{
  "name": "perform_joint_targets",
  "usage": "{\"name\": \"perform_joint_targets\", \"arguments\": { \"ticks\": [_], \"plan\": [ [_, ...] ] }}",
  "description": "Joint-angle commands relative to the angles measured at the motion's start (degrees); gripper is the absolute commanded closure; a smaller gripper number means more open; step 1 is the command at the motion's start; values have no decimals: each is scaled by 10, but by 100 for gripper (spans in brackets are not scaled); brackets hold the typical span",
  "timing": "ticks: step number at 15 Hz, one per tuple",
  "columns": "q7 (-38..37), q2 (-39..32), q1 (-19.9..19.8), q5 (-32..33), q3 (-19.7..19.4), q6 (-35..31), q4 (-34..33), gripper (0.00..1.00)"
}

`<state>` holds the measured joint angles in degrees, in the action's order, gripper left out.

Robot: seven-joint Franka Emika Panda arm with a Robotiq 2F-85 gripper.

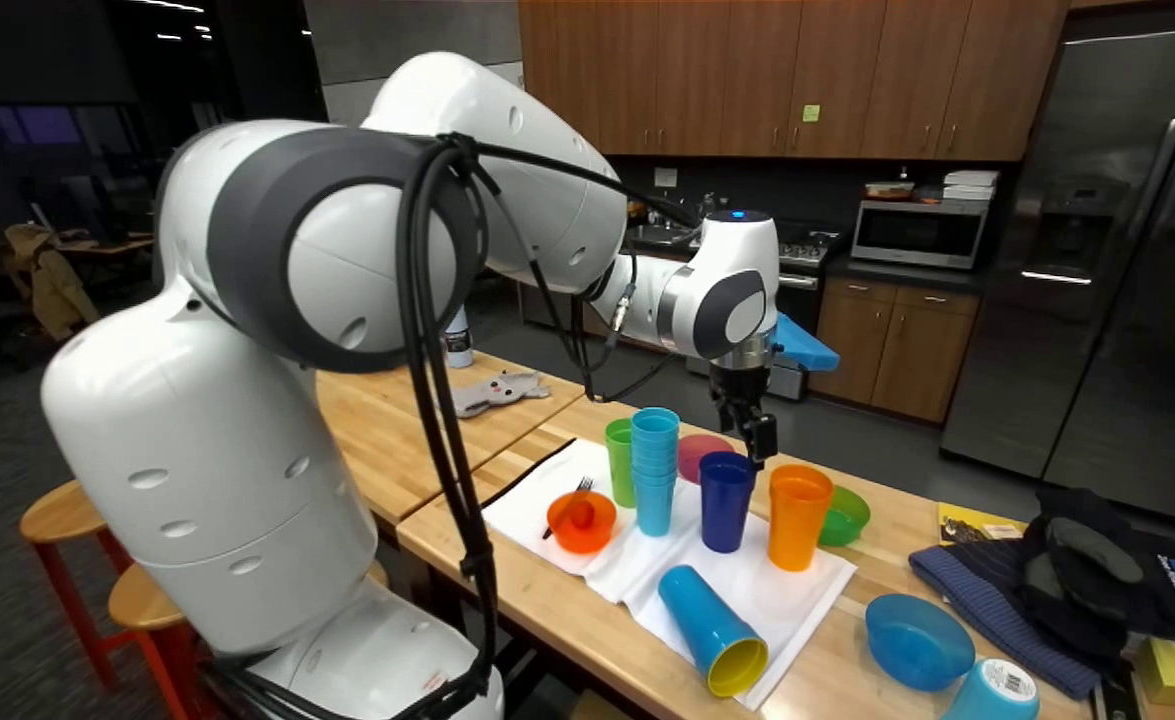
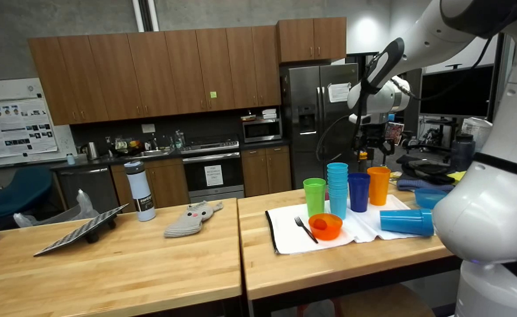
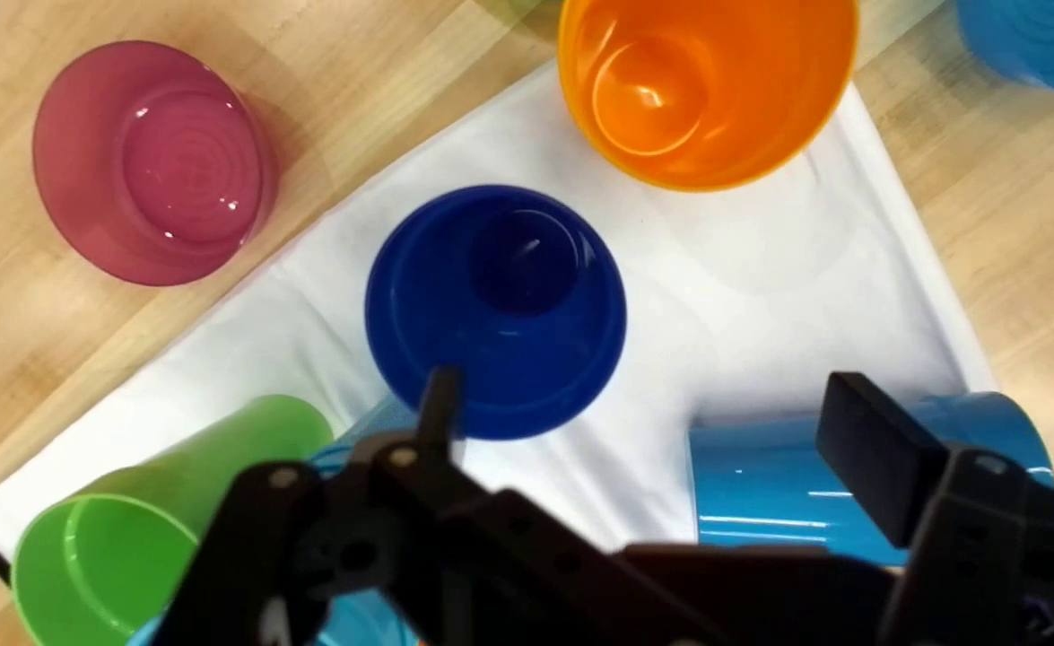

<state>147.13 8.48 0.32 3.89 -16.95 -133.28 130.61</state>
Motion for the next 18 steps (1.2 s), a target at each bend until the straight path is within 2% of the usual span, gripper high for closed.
{"name": "perform_joint_targets", "arguments": {
  "ticks": [1, 4, 6, 7, 9, 13, 14, 18],
  "plan": [
    [0, 48, -33, 4, 28, 49, 12, 0],
    [-8, 88, -52, 32, 35, 84, 27, 0],
    [-14, 104, -61, 56, 38, 77, 38, 0],
    [0, 68, -52, 34, 33, 78, 13, 0],
    [-2, 85, -57, 45, 32, 78, 24, 0],
    [44, 74, -34, 28, 41, 64, 19, 0],
    [22, 79, 29, 43, 6, 57, 24, 0],
    [19, 81, 138, 46, -46, 36, 29, 0]
  ]
}}
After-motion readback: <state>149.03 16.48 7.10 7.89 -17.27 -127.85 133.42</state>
